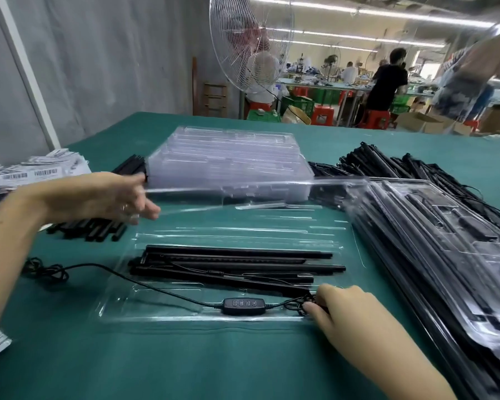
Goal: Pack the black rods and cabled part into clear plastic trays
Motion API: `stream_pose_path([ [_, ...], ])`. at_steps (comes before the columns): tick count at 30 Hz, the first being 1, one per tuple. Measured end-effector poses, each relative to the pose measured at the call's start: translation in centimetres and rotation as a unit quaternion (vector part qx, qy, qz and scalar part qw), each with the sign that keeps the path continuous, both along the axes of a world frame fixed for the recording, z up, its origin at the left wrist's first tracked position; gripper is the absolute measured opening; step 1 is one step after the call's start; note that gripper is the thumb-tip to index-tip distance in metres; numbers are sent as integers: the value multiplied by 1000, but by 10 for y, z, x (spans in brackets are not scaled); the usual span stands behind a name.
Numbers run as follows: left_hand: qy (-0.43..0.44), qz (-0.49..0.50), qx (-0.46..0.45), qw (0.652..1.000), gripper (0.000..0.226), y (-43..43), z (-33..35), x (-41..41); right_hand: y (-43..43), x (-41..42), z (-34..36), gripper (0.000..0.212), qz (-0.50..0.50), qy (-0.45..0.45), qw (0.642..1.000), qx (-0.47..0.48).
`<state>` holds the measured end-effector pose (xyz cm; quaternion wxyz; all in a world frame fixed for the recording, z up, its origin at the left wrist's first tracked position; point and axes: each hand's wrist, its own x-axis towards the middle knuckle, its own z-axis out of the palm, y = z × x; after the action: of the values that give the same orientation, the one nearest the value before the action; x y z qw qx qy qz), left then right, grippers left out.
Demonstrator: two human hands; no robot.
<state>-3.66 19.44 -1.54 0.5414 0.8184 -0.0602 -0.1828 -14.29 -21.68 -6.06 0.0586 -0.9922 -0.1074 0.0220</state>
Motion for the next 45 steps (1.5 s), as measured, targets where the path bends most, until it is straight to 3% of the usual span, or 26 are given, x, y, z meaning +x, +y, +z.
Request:
stream_pose_path([
  [2,50,-31,85,995,56,2,8,-5,-5,0,-3,25,18,-17,1000,2],
  [6,138,-91,244,956,74,-42,2,-28,-18,6,-3,24,25,-13,999,27],
  [9,-33,-27,433,900,94,-103,-8,-57,-26,5,-4,26,34,7,996,85],
  [11,-122,2,537,835,101,-137,-22,-74,-32,2,-6,30,41,22,991,126],
  [14,-129,29,626,768,88,-164,-41,-89,-39,-3,-6,32,35,35,984,174],
  [15,-143,29,623,768,86,-166,-48,-91,-41,-4,-6,31,29,24,981,188],
  [18,-206,-25,539,816,85,-161,-64,-90,-40,-9,-9,34,-19,-26,964,265],
  [21,-204,-65,500,839,56,-164,-75,-88,-33,-15,-17,38,-104,-78,933,336],
  [25,-200,-53,477,854,38,-164,-80,-85,-27,-19,-23,24,-182,-155,897,371],
  [29,-206,-50,455,865,47,-165,-80,-92,-26,-21,-28,24,-205,-231,872,381],
  [33,-210,-43,473,854,66,-168,-79,-97,-21,-28,-22,29,-177,-387,861,279],
  [35,-213,-41,477,852,67,-168,-79,-97,-22,-24,-20,23,-127,-364,883,267],
  [39,-212,-43,480,850,64,-168,-80,-98,-27,-6,-26,22,-54,-199,955,215],
  [45,-210,-48,468,857,63,-167,-79,-99,-30,0,-33,29,-144,-143,961,190],
])
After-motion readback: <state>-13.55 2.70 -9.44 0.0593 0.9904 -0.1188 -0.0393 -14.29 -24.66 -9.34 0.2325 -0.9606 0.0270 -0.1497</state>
